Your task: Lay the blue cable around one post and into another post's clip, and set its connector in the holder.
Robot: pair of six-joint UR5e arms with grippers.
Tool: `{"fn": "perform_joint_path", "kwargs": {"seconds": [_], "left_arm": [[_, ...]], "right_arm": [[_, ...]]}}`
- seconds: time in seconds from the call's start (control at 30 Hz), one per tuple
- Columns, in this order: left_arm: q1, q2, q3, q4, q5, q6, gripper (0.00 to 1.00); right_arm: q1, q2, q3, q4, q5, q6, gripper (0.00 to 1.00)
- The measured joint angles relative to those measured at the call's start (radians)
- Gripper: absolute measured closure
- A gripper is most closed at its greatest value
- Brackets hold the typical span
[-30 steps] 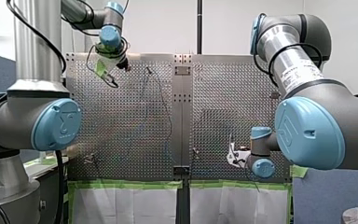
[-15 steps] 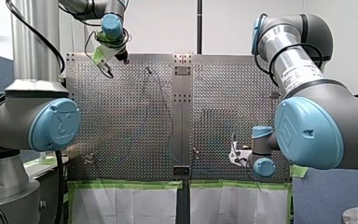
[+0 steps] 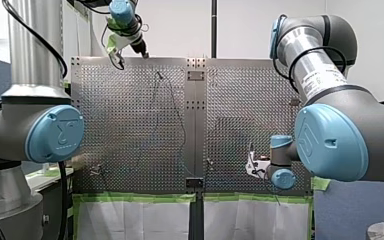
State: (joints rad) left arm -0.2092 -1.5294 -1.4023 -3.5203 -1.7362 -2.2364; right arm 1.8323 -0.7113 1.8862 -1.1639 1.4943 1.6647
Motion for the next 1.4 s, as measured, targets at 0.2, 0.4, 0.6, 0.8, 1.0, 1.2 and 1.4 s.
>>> {"fn": "perform_joint_path", "kwargs": {"seconds": [0.2,0.4,0.6,0.8,1.0,1.2,1.4], "left_arm": [[-0.014,0.0,0.047,-0.047,0.047,0.048,0.0],[-0.028,0.0,0.077,-0.097,0.081,0.098,0.0],[-0.036,-0.007,0.08,-0.115,0.068,0.15,0.0],[-0.044,-0.029,0.08,-0.117,0.064,0.196,0.0],[-0.046,-0.039,0.08,-0.118,0.034,0.24,0.0],[-0.046,-0.041,0.08,-0.118,0.005,0.291,0.0],[-0.047,-0.042,0.08,-0.118,-0.006,0.35,0.0]], "right_arm": [[0.0,0.0,0.0,0.001,0.0,0.0,1.0],[0.0,0.0,0.0,0.003,0.0,0.0,1.0],[0.0,0.0,0.0,0.004,0.0,0.0,1.0],[0.0,0.0,0.0,0.004,-0.001,0.0,1.0],[0.0,0.0,0.0,0.003,-0.001,0.0,1.0],[0.0,0.0,0.0,0.002,-0.001,0.0,1.0],[0.0,0.0,0.0,0.003,-0.001,-0.001,1.0]]}}
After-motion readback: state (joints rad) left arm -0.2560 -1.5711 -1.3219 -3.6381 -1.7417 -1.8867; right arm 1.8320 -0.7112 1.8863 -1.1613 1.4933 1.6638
